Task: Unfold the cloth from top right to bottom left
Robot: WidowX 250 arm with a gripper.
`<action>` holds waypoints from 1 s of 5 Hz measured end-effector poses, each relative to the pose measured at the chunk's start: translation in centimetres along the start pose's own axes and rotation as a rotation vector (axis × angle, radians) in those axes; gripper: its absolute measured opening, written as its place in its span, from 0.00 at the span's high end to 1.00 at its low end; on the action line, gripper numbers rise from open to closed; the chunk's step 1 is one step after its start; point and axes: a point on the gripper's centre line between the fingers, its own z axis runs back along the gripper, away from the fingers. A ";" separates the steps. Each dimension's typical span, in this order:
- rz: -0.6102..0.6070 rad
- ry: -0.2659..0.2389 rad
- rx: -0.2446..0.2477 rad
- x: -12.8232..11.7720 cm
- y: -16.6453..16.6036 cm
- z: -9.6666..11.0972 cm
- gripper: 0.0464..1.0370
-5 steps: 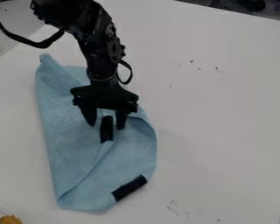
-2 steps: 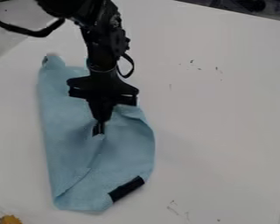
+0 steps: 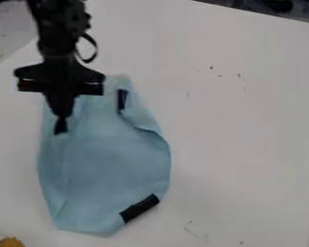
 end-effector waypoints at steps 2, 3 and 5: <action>0.182 0.064 -0.007 -2.3 7.8 -3.1 0.98; 0.237 0.080 -0.014 -3.1 9.9 -4.3 0.98; 0.296 0.113 -0.007 -5.0 11.8 -5.5 0.98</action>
